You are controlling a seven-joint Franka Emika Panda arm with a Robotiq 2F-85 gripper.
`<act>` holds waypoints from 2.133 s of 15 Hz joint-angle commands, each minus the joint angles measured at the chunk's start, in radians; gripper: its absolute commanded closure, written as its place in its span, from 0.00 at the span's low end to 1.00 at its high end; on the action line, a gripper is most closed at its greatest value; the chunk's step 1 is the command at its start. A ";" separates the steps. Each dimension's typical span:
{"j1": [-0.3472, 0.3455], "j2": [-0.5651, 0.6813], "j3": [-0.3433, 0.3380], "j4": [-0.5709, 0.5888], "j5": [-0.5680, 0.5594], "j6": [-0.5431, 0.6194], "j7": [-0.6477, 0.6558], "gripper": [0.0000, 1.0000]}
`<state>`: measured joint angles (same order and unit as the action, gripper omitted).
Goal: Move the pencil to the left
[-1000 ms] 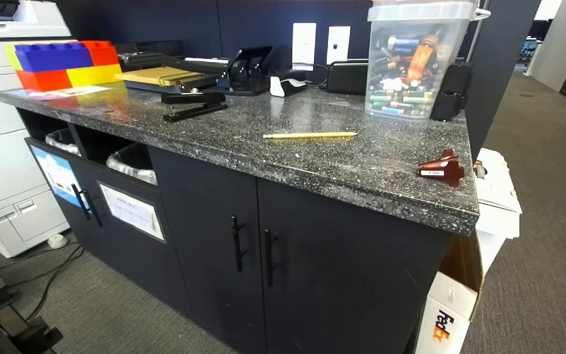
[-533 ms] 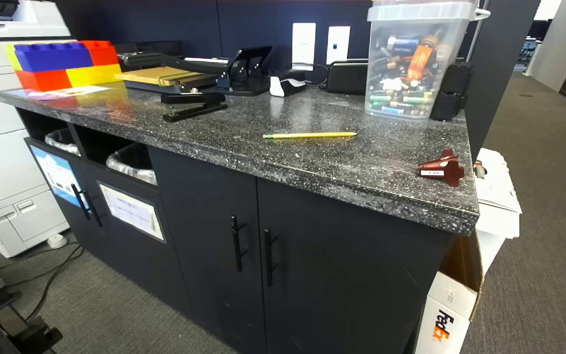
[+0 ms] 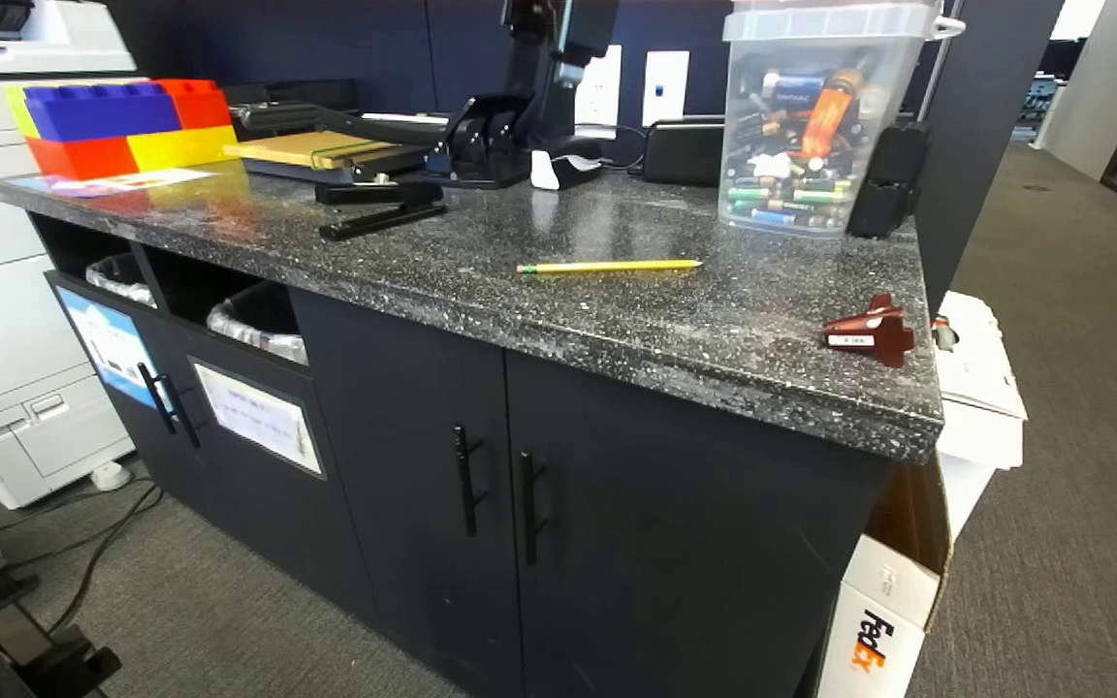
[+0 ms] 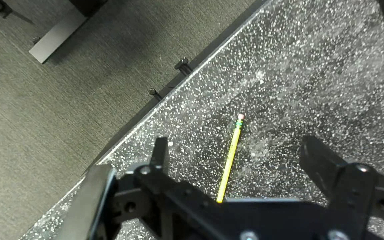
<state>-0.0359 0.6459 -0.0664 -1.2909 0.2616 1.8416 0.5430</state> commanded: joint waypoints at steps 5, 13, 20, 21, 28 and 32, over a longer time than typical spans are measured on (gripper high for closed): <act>0.008 0.294 -0.018 0.381 -0.052 -0.060 0.156 0.00; 0.013 0.494 -0.016 0.624 -0.113 -0.092 0.263 0.00; 0.021 0.588 -0.028 0.708 -0.137 -0.083 0.325 0.07; 0.021 0.594 -0.029 0.715 -0.138 -0.083 0.330 0.26; 0.020 0.609 -0.039 0.742 -0.139 -0.078 0.352 0.80; 0.022 0.606 -0.044 0.749 -0.139 -0.082 0.364 1.00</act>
<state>-0.0213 1.2274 -0.0977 -0.5987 0.1365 1.7889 0.8765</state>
